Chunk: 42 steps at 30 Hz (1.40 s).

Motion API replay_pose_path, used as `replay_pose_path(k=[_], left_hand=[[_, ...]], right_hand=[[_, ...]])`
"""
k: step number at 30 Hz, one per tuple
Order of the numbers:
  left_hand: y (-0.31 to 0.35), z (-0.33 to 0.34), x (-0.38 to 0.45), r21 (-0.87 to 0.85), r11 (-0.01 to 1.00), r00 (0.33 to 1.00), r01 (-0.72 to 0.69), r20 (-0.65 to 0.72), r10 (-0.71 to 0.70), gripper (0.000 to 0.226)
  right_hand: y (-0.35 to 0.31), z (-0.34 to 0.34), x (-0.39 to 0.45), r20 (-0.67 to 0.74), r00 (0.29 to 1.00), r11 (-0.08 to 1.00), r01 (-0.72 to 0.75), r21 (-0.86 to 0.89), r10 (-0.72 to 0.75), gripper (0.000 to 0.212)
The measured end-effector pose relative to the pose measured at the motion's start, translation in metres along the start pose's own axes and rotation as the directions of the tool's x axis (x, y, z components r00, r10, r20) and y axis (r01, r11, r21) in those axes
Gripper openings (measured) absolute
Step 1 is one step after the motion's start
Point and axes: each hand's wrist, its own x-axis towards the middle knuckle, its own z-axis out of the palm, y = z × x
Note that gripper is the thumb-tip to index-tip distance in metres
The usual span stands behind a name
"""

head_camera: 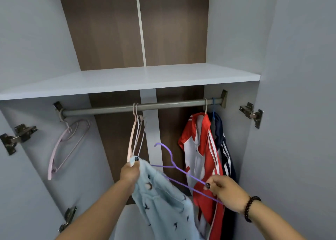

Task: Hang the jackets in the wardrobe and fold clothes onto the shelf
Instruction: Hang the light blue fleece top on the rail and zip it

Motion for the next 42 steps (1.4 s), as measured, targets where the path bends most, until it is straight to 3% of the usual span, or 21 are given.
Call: replay_pose_path(k=[4,8,14,16,19,24,26,29,31,32,38,42], left_hand=[[-0.009,-0.011,0.015,0.009,0.994,0.987,0.111,-0.117,-0.109,0.045],[-0.005,-0.025,0.037,-0.075,0.977,0.979,0.201,-0.017,-0.202,0.043],[0.012,-0.041,0.035,-0.035,0.992,0.989,0.121,-0.086,-0.124,0.039],[0.021,-0.042,0.021,0.074,0.995,0.995,0.071,-0.078,-0.065,0.036],[0.036,-0.031,-0.013,0.199,0.979,0.989,-0.054,0.143,0.026,0.026],[0.066,-0.016,-0.057,0.290,0.898,0.864,-0.330,0.477,0.163,0.020],[0.076,-0.016,-0.067,0.332,0.799,0.775,-0.502,0.583,0.245,0.025],[0.081,-0.015,-0.077,0.423,0.550,0.659,-0.720,0.667,0.349,0.024],[0.079,-0.016,-0.078,0.465,0.408,0.613,-0.786,0.670,0.419,0.023],[0.077,-0.018,-0.078,0.458,0.382,0.594,-0.803,0.675,0.439,0.023],[0.059,-0.028,-0.076,0.309,0.485,0.531,-0.818,0.731,0.429,0.021],[0.050,-0.032,-0.075,0.298,0.498,0.565,-0.814,0.601,0.565,0.015]], right_hand=[[0.017,-0.012,-0.006,-0.078,0.997,1.000,-0.006,-0.001,0.006,0.026],[0.018,-0.026,-0.005,-0.008,1.000,0.997,0.008,0.081,-0.008,0.034],[0.008,-0.037,-0.002,0.036,0.997,0.996,0.065,0.059,-0.068,0.037],[0.003,-0.036,-0.003,0.055,0.995,0.996,0.083,0.031,-0.085,0.035],[-0.004,-0.027,-0.001,0.098,0.991,0.996,0.091,-0.012,-0.090,0.032],[-0.011,-0.009,0.003,0.059,0.994,0.995,0.092,-0.040,-0.090,0.033],[-0.011,-0.010,0.003,0.001,0.995,0.995,0.100,0.019,-0.100,0.033],[-0.010,-0.011,0.001,-0.065,0.990,0.979,0.132,0.153,-0.123,0.029],[-0.009,-0.009,0.000,-0.090,0.988,0.965,0.143,0.221,-0.126,0.027],[-0.009,-0.008,-0.001,-0.095,0.988,0.960,0.142,0.240,-0.122,0.026],[-0.011,-0.001,0.002,-0.123,0.986,0.958,0.140,0.252,-0.111,0.024],[-0.023,-0.001,0.005,-0.141,0.979,0.961,0.174,0.214,-0.146,0.023]])
